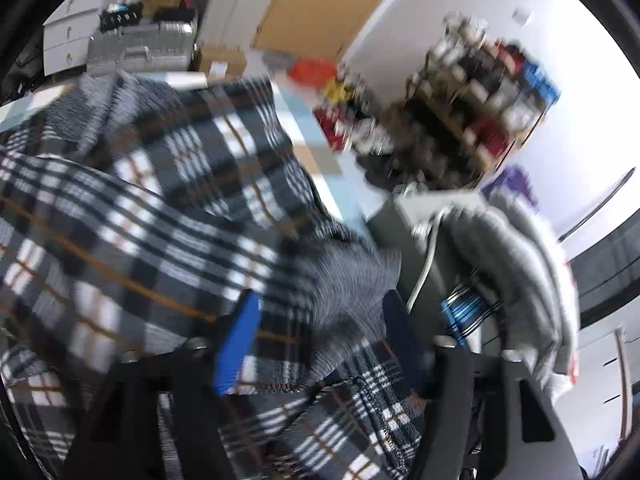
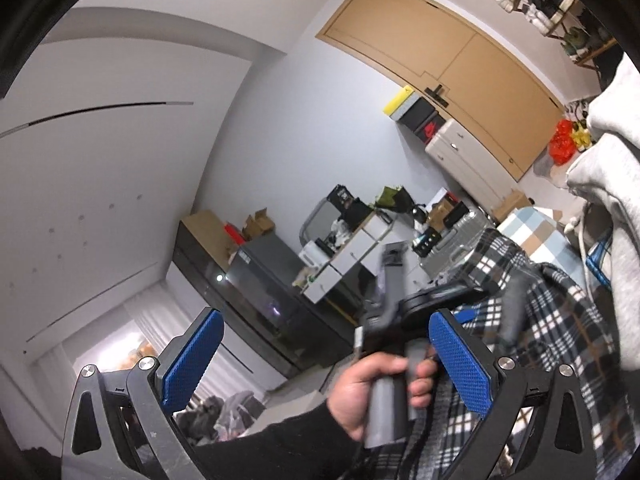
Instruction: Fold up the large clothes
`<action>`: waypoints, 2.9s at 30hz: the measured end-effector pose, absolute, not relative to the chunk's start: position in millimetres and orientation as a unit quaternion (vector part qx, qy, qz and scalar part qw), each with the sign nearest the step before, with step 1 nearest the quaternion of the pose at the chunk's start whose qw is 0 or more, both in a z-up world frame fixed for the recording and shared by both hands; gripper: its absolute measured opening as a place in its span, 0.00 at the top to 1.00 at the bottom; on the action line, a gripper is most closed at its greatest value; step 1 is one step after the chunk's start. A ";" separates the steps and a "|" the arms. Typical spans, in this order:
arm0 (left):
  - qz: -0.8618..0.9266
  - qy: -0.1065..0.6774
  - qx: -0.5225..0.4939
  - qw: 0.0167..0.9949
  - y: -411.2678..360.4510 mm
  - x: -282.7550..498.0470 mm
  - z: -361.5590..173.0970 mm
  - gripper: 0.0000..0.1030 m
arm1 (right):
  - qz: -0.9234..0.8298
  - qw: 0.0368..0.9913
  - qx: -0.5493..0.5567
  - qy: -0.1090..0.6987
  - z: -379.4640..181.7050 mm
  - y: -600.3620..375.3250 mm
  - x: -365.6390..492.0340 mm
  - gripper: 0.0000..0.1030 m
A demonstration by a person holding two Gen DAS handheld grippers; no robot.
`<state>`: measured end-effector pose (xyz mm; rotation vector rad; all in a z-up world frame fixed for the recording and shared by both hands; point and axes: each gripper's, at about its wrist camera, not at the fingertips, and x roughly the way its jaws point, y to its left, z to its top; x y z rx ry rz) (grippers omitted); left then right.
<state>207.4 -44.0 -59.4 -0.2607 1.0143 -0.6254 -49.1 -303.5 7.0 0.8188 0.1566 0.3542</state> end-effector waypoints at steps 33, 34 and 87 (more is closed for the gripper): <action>-0.111 0.505 -0.036 0.855 83.1 189.5 -21.3 0.34 | 0.110 0.935 0.263 0.210 -21.7 -253.4 -8.4 0.00; -0.105 0.501 -0.032 0.859 86.1 190.6 -13.8 0.34 | 0.102 0.935 0.260 0.219 -23.8 -252.4 -6.5 0.00; -0.141 0.448 -0.043 0.882 46.0 371.5 -32.9 0.86 | 0.037 0.922 0.140 0.360 -61.5 -249.5 48.3 0.00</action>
